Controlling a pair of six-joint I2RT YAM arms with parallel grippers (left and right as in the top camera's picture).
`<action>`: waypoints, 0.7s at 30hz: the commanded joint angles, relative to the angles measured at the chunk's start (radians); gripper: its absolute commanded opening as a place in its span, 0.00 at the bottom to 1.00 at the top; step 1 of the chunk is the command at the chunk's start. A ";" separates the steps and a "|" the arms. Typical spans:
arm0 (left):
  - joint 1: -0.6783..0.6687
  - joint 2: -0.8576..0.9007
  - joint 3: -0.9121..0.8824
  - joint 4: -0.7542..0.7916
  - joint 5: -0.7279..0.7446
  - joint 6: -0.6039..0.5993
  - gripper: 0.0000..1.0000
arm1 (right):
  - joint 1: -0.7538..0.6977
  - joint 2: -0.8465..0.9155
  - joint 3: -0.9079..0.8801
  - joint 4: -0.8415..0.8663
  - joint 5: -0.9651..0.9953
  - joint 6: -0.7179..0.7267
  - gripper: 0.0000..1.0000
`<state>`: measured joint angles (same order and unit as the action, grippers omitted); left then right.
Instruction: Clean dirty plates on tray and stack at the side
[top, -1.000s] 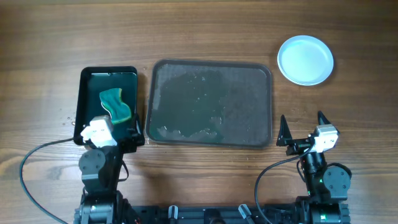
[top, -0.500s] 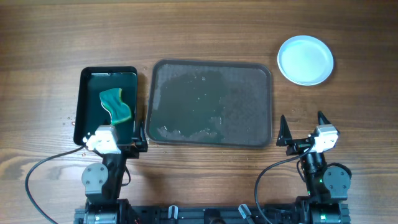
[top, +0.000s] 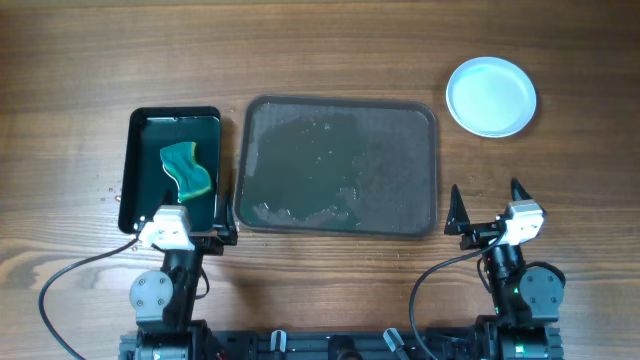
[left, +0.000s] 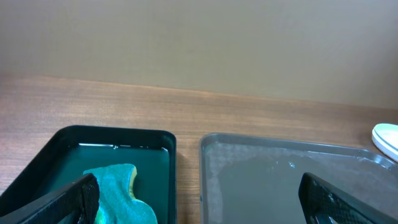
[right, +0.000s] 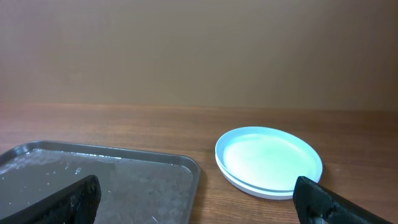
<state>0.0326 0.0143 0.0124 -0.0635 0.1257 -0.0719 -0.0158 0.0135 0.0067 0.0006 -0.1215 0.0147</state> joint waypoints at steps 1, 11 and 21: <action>-0.005 -0.011 -0.006 -0.004 0.011 0.011 1.00 | 0.004 -0.009 -0.002 0.005 0.021 0.011 1.00; -0.005 -0.011 -0.007 -0.015 -0.098 0.035 1.00 | 0.004 -0.009 -0.002 0.005 0.021 0.011 1.00; -0.005 -0.011 -0.007 -0.015 -0.087 0.077 1.00 | 0.004 -0.009 -0.002 0.005 0.021 0.011 1.00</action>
<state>0.0326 0.0143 0.0124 -0.0727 0.0494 -0.0509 -0.0158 0.0135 0.0067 0.0006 -0.1215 0.0147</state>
